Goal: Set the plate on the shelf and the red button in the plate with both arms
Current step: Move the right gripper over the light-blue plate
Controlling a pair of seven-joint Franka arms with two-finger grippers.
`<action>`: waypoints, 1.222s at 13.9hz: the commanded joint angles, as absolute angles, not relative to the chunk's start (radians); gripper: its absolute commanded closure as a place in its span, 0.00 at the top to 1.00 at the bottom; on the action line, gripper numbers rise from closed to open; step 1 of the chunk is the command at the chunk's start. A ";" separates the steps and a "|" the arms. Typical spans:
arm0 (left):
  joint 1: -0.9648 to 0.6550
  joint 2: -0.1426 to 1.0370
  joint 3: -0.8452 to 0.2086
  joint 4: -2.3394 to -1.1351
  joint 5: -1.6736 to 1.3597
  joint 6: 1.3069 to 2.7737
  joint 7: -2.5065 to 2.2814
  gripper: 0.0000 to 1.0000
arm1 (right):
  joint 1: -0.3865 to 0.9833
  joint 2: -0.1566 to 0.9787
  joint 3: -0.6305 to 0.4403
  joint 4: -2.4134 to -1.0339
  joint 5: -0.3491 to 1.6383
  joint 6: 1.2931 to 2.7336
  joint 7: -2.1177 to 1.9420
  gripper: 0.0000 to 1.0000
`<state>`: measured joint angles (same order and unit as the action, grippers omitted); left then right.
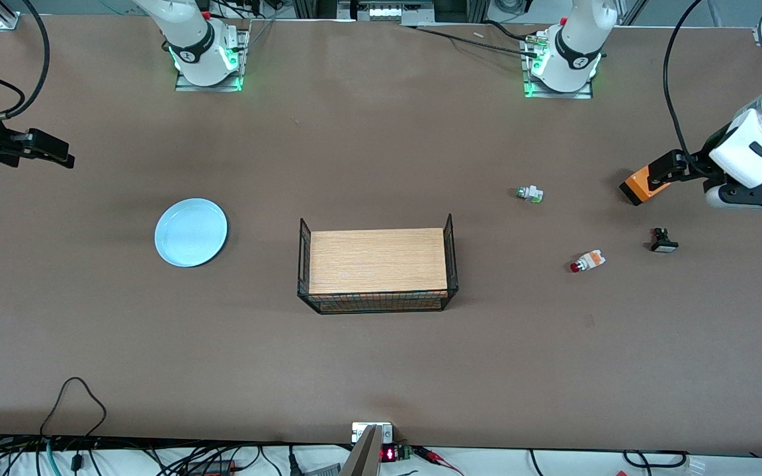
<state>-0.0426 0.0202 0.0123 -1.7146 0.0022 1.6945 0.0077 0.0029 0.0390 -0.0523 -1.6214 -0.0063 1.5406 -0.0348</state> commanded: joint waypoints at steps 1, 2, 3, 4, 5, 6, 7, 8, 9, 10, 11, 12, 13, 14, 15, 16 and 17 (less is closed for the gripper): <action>-0.049 0.029 0.011 -1.683 0.028 1.675 0.020 1.00 | -0.002 0.023 -0.046 -1.628 -0.008 1.531 -0.028 1.00; -0.048 0.029 0.011 -1.683 0.028 1.674 0.020 1.00 | -0.002 0.025 -0.046 -1.626 -0.009 1.532 -0.029 1.00; -0.045 0.029 0.011 -1.683 0.028 1.674 0.020 1.00 | 0.002 0.022 -0.045 -1.626 -0.009 1.531 -0.029 1.00; -0.044 0.029 0.011 -1.683 0.028 1.674 0.020 1.00 | 0.002 0.021 -0.044 -1.626 -0.009 1.531 -0.029 1.00; -0.044 0.029 0.011 -1.683 0.028 1.674 0.020 1.00 | 0.003 0.025 -0.044 -1.626 -0.009 1.539 -0.026 1.00; -0.044 0.029 0.011 -1.683 0.028 1.674 0.020 1.00 | 0.005 0.034 -0.044 -1.626 -0.014 1.555 -0.023 1.00; -0.044 0.029 0.011 -1.683 0.028 1.674 0.020 1.00 | 0.006 0.053 -0.043 -1.628 -0.017 1.592 -0.020 1.00; -0.044 0.029 0.011 -1.683 0.028 1.674 0.020 1.00 | 0.003 0.083 -0.043 -1.628 -0.017 1.630 -0.020 1.00; -0.044 0.029 0.011 -1.683 0.028 1.674 0.020 1.00 | -0.001 0.116 -0.043 -1.628 -0.015 1.667 -0.020 1.00; -0.044 0.029 0.011 -1.683 0.028 1.674 0.020 1.00 | -0.002 0.148 -0.044 -1.629 -0.018 1.696 -0.020 1.00; -0.044 0.029 0.011 -1.683 0.028 1.674 0.020 1.00 | -0.002 0.178 -0.044 -1.629 -0.021 1.715 -0.020 1.00; -0.044 0.029 0.011 -1.683 0.028 1.674 0.020 1.00 | 0.006 0.210 -0.044 -1.629 -0.021 1.736 -0.021 1.00; -0.044 0.029 0.011 -1.683 0.028 1.674 0.020 1.00 | 0.011 0.241 -0.043 -1.629 -0.021 1.756 -0.020 1.00; -0.044 0.029 0.011 -1.683 0.028 1.672 0.020 1.00 | 0.012 0.276 -0.041 -1.631 -0.021 1.784 -0.020 1.00; -0.044 0.029 0.011 -1.683 0.028 1.672 0.020 1.00 | 0.018 0.291 -0.041 -1.658 -0.023 1.846 -0.020 1.00; -0.044 0.029 0.011 -1.683 0.028 1.672 0.021 1.00 | 0.023 0.294 -0.041 -1.724 -0.023 1.929 -0.018 1.00; -0.044 0.029 0.011 -1.683 0.028 1.672 0.020 1.00 | 0.021 0.298 -0.041 -1.782 -0.023 2.009 -0.018 1.00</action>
